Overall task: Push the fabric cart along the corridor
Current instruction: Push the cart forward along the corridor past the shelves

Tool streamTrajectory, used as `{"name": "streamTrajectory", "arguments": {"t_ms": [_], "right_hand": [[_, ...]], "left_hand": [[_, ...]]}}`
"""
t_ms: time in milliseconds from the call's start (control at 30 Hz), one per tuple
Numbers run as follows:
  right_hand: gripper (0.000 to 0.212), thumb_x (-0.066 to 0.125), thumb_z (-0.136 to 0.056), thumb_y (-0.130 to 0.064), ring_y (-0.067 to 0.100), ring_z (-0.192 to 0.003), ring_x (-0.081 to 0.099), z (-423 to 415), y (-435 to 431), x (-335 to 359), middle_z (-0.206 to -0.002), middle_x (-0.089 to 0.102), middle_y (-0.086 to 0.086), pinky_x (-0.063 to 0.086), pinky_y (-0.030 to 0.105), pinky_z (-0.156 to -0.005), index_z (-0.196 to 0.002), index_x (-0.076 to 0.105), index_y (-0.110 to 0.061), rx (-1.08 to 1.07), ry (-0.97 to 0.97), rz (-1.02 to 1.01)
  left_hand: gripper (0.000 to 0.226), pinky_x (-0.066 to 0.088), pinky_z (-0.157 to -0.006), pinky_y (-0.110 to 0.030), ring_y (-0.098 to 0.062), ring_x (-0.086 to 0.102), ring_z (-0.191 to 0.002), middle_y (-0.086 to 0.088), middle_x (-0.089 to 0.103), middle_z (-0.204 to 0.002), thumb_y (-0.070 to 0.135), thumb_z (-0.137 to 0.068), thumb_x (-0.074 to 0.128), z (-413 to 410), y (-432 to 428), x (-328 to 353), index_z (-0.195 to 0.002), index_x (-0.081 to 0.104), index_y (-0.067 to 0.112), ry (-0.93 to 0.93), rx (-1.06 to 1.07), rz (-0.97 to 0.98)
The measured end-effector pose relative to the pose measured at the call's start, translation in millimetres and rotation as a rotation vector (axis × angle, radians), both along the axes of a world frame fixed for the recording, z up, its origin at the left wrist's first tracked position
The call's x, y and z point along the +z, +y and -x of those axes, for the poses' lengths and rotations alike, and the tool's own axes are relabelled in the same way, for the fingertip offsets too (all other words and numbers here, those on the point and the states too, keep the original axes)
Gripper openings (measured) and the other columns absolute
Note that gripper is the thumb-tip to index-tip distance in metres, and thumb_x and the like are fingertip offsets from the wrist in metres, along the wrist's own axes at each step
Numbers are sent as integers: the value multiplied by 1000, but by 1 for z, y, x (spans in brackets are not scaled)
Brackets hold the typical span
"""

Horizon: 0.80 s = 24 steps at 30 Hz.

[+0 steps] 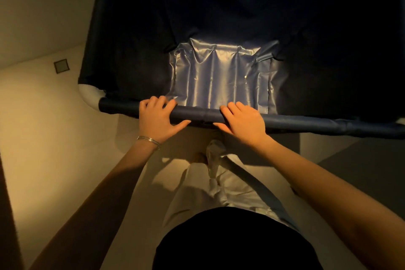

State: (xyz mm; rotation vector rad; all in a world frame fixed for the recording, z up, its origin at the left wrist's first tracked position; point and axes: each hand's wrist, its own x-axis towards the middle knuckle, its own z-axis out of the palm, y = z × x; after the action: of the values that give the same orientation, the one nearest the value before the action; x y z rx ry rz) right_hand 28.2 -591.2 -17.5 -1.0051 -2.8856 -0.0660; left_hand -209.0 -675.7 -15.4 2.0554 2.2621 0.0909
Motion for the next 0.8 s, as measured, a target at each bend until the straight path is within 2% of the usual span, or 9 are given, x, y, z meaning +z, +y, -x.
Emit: {"name": "streamTrajectory", "arguments": {"t_ms": [100, 300, 467, 633, 800], "right_hand": [[43, 55, -85, -52, 20, -66, 60, 13, -13, -1, -81, 65, 6, 45, 27, -49, -99, 59, -12, 47, -7, 50], [43, 52, -86, -49, 23, -73, 61, 23, -31, 2, -88, 64, 7, 47, 32, -53, -108, 56, -12, 145, -2, 140], [48, 42, -90, -47, 28, -92, 57, 14, -25, 14, -110, 60, 11, 47, 38, -72, -122, 48, -11, 319, 23, 270], [47, 40, -91, -42, 28, -99, 59, -14, 9, 27, -112, 61, 13, 49, 39, -79, -122, 52, -8, 476, -42, 253], [47, 39, -90, -43, 28, -94, 61, -64, 53, 35, -108, 64, 12, 49, 36, -78, -117, 55, -8, 624, -92, 210]], "left_hand": [[59, 29, -76, -36, -28, 53, -83, -8, 59, -88, 69, -69, 45, 7, -21, 0, -94, 60, 17, 3, 67, 21], [66, 28, -79, -38, -28, 52, -88, -7, 61, -93, 72, -69, 40, 16, -56, 0, -100, 60, 18, 12, 121, 69], [66, 32, -79, -40, -27, 55, -89, -3, 64, -96, 74, -68, 36, 8, -70, 7, -101, 62, 23, 1, 127, 93], [62, 37, -77, -38, -25, 58, -86, -1, 66, -93, 74, -68, 40, -49, -59, 10, -99, 63, 25, -78, 134, 114], [59, 28, -78, -38, -23, 58, -83, 1, 65, -89, 74, -71, 42, -143, -34, 7, -94, 64, 24, -76, 195, 33]]}}
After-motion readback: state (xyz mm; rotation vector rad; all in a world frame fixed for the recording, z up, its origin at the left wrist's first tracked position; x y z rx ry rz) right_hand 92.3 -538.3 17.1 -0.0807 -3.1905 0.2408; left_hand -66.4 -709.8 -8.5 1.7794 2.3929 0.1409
